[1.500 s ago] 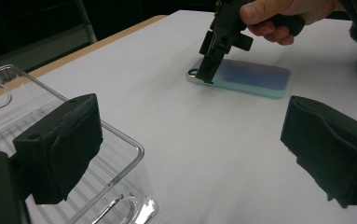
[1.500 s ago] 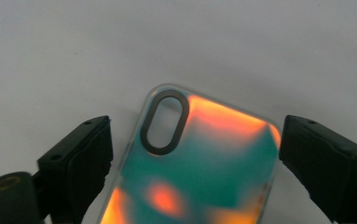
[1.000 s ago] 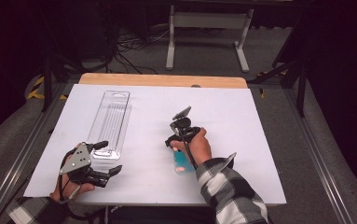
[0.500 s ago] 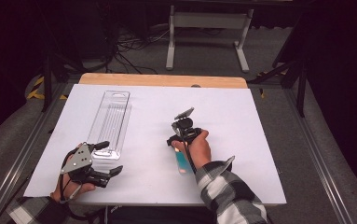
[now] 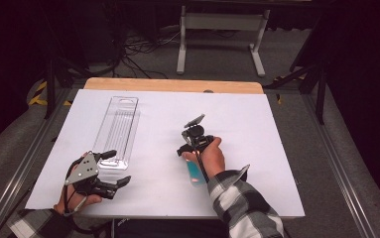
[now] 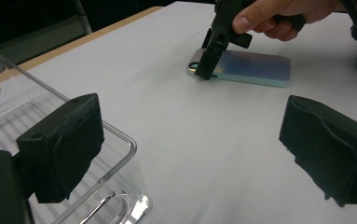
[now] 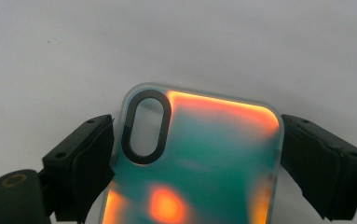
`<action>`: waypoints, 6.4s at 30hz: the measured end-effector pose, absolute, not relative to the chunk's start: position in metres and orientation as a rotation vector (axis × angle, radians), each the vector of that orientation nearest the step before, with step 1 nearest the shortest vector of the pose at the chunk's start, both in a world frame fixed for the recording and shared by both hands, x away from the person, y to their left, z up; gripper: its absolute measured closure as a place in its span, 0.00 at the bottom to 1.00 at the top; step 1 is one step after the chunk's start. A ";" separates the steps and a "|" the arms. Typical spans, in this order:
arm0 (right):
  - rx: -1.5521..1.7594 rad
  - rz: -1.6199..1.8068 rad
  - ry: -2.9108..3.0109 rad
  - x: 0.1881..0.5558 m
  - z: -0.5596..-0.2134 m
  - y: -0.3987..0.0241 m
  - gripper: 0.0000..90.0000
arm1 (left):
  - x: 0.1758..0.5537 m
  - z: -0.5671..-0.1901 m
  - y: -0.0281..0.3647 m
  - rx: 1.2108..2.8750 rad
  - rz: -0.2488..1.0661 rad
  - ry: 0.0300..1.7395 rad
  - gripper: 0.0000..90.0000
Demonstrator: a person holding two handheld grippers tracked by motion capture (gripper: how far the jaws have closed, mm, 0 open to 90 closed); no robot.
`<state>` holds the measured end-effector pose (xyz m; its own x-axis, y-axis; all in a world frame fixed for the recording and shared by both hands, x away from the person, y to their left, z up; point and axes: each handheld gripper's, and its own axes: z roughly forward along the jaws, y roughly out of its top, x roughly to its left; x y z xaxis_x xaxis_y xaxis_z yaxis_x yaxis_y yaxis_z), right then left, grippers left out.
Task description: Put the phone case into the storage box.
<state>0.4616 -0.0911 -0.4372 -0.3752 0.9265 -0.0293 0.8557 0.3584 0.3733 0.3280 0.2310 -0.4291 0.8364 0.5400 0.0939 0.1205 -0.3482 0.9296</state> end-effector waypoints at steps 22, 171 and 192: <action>1.449 0.714 2.299 0.440 -0.423 -0.110 0.17 | 0.326 -0.426 0.233 1.883 0.514 0.485 0.07; 0.447 1.618 2.304 0.362 -0.360 -0.136 0.15 | 0.368 -0.390 0.137 2.025 0.556 0.545 0.98; 0.628 1.434 2.227 0.355 -0.382 -0.177 0.16 | 0.372 -0.367 0.173 1.859 0.655 0.734 0.98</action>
<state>0.3552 -0.1768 -0.3820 -0.8115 0.5758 -0.1002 0.1469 0.3668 0.9186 0.3716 0.1726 -0.3671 0.6697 0.7337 0.1145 0.1969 -0.3241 0.9253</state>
